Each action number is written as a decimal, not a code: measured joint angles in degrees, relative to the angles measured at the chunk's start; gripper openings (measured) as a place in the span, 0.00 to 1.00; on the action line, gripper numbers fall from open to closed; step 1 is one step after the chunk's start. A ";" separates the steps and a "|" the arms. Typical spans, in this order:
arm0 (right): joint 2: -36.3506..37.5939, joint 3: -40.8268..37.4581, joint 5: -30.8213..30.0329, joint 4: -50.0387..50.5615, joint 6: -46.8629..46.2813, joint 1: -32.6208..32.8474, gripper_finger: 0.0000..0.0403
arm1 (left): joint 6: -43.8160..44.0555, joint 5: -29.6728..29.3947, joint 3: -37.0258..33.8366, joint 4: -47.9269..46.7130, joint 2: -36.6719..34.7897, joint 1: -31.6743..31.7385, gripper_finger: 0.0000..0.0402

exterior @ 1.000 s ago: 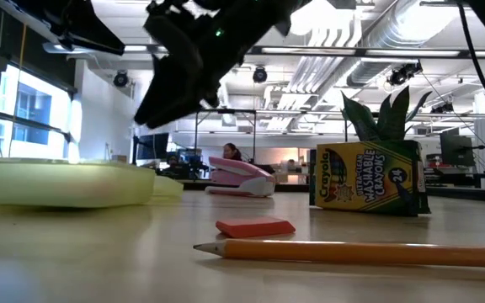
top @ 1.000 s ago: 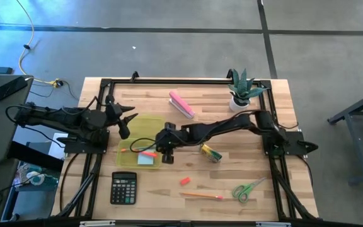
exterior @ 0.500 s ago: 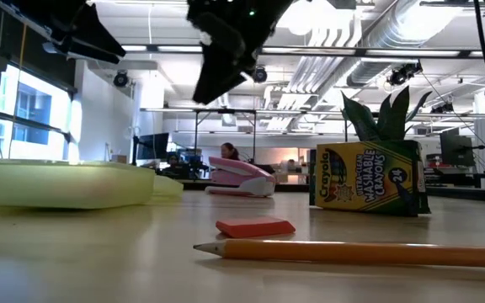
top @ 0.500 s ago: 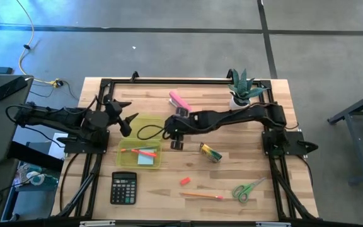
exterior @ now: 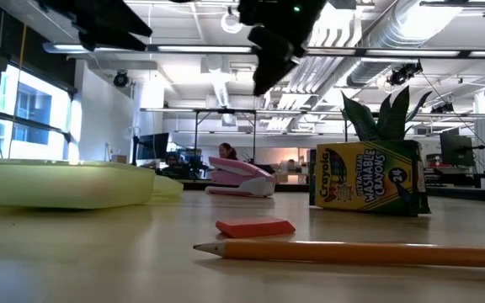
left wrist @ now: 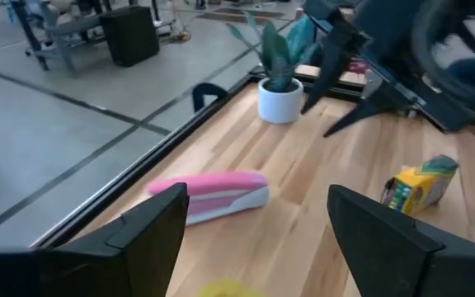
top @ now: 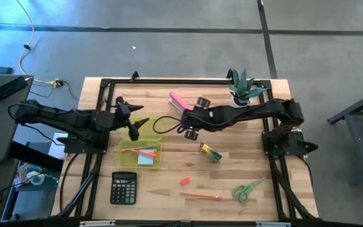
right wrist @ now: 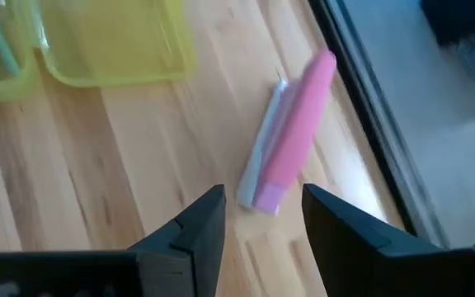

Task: Pack school essentials
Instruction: Put the orange eraser into the yellow supply box, then put the yellow pencil into the yellow supply box

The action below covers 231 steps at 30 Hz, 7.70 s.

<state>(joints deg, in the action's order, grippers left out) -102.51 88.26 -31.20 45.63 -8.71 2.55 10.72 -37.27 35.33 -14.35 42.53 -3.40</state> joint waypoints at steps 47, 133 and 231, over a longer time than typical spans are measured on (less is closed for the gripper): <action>16.40 -20.62 -3.85 1.94 -31.34 10.29 0.38 | 24.11 14.90 37.53 -10.84 60.78 -13.57 0.70; 16.36 -20.62 -4.60 3.03 -34.98 10.99 0.38 | 17.51 15.56 37.98 1.22 78.17 -18.35 0.17; 11.49 -20.62 6.36 -3.68 -45.31 31.94 0.38 | 27.65 18.88 7.71 -23.82 37.81 -17.55 0.43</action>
<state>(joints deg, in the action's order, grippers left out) -91.02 67.64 -24.84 41.95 -54.02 34.49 38.37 -18.39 43.04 -38.17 80.34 -20.95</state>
